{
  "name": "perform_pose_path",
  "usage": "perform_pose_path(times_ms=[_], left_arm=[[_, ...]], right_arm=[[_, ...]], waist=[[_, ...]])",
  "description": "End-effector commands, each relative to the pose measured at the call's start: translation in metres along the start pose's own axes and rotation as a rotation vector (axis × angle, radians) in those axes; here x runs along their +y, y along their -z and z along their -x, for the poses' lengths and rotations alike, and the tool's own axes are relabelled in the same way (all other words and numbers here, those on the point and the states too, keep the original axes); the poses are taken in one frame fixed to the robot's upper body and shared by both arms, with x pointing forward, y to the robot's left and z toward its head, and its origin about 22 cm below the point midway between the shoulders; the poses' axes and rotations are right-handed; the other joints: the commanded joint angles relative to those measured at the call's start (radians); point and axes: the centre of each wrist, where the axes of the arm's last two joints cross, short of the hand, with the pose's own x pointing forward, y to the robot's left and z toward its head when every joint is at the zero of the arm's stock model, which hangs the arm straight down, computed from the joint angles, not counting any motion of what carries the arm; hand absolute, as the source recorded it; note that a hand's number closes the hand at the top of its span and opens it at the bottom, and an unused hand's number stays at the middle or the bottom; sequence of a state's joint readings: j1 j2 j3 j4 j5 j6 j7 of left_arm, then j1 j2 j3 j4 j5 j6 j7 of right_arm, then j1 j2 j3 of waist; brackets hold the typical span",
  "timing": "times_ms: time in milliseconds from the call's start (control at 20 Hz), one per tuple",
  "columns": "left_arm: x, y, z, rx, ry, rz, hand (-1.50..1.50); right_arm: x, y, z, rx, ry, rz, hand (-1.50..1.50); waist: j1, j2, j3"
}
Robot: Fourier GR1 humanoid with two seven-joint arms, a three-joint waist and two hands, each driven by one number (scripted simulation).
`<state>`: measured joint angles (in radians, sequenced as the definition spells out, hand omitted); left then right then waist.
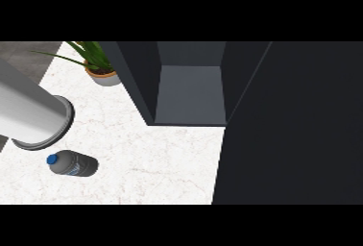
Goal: Pick up the bottled water, place it into the cabinet and close the cabinet
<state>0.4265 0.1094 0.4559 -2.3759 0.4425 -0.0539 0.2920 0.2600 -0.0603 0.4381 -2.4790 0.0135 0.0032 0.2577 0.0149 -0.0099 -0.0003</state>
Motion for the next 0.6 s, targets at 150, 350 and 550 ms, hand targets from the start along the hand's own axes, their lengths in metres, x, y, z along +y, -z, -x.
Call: perform_pose_path(times_ms=[150,350,550], left_arm=[[-0.009,-0.020,-0.042,-0.083,-0.066,0.081,-1.50],[-0.005,-0.014,-0.035,-0.071,-0.053,0.057,-1.50],[0.003,-0.012,-0.038,-0.065,-0.047,0.082,-1.50]], right_arm=[[0.008,-0.014,-0.028,-0.033,-0.033,0.024,-1.50],[0.012,-0.012,-0.014,-0.009,-0.056,0.004,-1.50],[0.013,-0.003,-0.010,-0.019,-0.050,0.027,-1.50]], waist=[[-0.003,-0.004,0.000],[-0.011,0.001,0.000],[-0.003,0.002,0.000]])
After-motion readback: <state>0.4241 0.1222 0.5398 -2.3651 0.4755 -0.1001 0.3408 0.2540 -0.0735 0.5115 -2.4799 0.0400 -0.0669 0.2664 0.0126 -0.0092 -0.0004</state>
